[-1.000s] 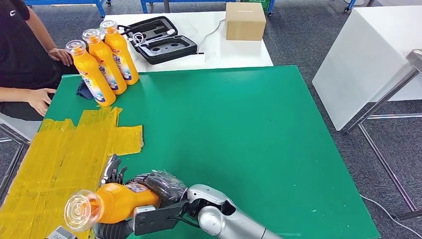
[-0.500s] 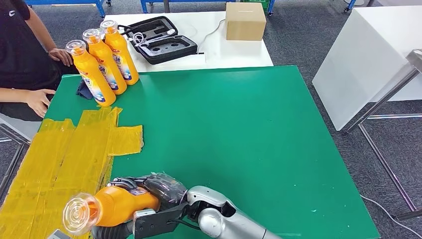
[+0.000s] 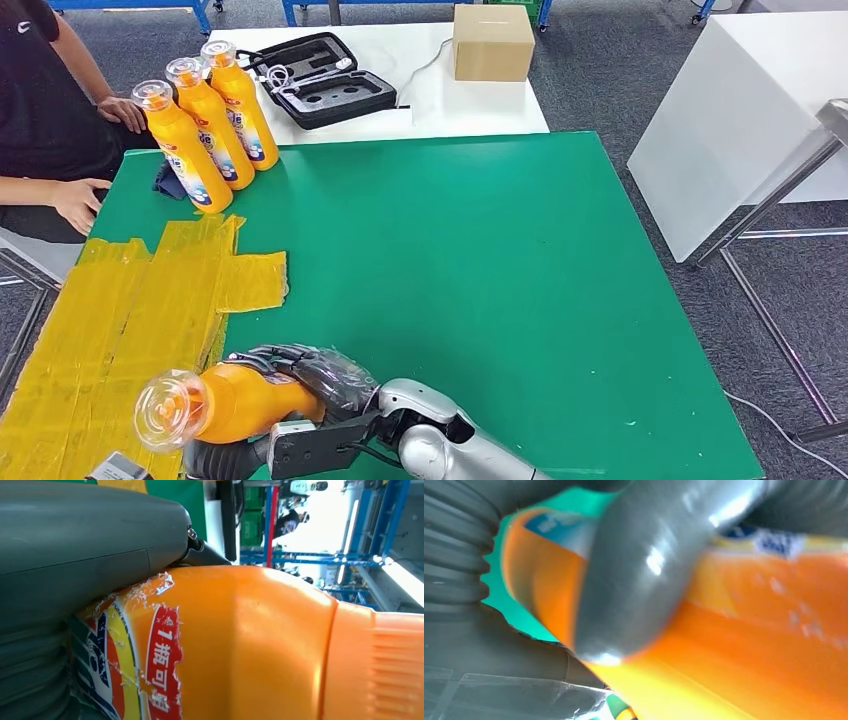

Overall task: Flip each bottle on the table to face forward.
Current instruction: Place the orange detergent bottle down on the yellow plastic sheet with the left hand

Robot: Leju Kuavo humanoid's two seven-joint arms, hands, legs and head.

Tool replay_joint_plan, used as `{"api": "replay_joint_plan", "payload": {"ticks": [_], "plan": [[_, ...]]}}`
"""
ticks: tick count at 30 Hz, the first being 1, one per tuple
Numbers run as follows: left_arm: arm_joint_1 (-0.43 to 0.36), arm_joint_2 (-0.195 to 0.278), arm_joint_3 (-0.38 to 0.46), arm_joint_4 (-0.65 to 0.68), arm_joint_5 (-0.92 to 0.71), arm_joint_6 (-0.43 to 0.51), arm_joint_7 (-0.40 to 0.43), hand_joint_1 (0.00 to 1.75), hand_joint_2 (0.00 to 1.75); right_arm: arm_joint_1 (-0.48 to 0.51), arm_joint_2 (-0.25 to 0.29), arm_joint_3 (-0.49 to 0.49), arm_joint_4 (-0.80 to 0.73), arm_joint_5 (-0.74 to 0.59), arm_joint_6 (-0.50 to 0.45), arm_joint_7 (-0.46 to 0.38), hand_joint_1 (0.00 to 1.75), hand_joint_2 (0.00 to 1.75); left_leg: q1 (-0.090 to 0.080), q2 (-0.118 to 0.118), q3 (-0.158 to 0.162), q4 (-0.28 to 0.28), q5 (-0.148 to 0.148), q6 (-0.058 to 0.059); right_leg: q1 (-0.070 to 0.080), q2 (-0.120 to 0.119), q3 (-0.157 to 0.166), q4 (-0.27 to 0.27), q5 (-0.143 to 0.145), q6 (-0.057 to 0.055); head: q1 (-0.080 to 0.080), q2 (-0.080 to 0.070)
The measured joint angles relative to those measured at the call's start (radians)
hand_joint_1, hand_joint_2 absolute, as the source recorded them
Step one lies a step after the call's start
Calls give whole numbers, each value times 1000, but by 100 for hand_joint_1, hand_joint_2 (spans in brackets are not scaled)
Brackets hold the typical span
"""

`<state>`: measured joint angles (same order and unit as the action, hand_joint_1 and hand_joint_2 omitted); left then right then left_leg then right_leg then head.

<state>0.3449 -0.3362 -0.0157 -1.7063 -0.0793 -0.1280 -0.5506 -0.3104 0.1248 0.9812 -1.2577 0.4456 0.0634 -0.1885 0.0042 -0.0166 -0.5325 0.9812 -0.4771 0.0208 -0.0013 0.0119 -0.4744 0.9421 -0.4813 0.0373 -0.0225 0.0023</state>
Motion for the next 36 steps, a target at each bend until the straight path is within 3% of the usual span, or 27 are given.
{"api": "replay_joint_plan", "payload": {"ticks": [2,10,12,16,20,27,36], "plan": [[-1,-1,2,-1,-1,1,0,175,175,11,-2,-8,-4,-2,-2,-4,0,0,0,0,0,0,0,0,0,0,0,0,0,0,0,0],[-4,-3,31,-42,-72,56,-16,175,175,44,-13,-59,-51,11,-10,-6,0,0,0,0,0,0,0,0,0,0,0,0,0,0,0,0],[-6,-4,49,-63,-166,132,-33,175,175,53,-20,-73,-67,15,-12,-6,0,0,0,0,0,0,0,0,0,0,0,0,0,0,0,0],[-17,0,70,-92,-505,424,-43,175,175,57,-51,-110,-106,-6,-12,-16,0,0,0,-2,0,0,0,0,0,-1,1,0,0,0,0,0],[-27,10,83,-92,-600,525,-32,175,175,56,-74,-135,-127,-17,-11,-22,0,0,0,-2,0,0,0,0,0,-1,1,0,0,0,0,0],[-70,67,107,12,-985,790,128,175,175,32,-98,-140,-132,-47,-5,-35,0,0,0,-2,0,0,0,0,0,-1,1,0,0,0,0,0],[-167,143,147,327,-1320,823,330,175,175,13,-122,-161,-133,-63,0,-43,0,0,0,-2,0,0,1,-1,0,-1,1,0,0,0,0,0]]}}
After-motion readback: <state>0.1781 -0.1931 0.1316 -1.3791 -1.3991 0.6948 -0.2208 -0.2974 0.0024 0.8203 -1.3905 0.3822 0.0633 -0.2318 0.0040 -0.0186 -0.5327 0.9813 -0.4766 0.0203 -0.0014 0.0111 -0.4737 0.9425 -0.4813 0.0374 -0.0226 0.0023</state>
